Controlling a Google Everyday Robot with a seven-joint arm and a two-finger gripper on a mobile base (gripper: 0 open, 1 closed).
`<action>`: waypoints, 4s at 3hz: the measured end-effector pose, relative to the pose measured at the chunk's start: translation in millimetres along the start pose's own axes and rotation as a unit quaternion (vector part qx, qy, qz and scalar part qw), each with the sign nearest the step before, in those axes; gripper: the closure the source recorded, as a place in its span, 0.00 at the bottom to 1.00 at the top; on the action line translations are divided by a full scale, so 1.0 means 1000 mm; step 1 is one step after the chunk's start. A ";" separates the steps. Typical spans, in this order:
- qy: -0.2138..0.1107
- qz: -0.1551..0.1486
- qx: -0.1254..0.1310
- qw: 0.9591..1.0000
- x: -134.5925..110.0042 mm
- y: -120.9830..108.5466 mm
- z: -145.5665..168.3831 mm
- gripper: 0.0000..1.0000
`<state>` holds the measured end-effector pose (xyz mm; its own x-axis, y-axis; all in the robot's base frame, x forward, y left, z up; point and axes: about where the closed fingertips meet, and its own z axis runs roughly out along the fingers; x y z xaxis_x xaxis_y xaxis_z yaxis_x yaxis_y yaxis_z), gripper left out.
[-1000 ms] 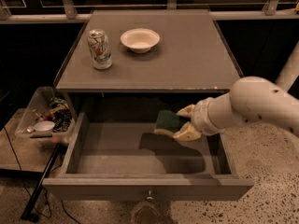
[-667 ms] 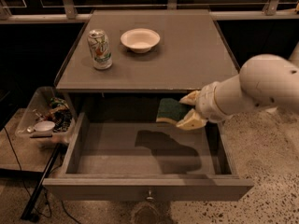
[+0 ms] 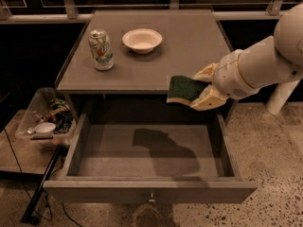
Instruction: Pick sponge from top drawer and place on counter
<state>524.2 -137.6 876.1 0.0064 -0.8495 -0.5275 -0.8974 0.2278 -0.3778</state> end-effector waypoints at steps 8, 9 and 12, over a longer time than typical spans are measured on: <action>0.015 0.044 -0.028 0.999 0.019 -0.172 0.097 1.00; 0.015 0.045 -0.028 0.999 0.020 -0.172 0.098 0.82; 0.015 0.045 -0.028 0.998 0.020 -0.172 0.098 0.12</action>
Offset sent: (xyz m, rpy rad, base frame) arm 0.0799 0.0230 0.0339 -0.0497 -0.0830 0.0615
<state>722.1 -147.5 856.3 -0.0868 -0.8411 -0.5339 -0.9173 0.2765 -0.2864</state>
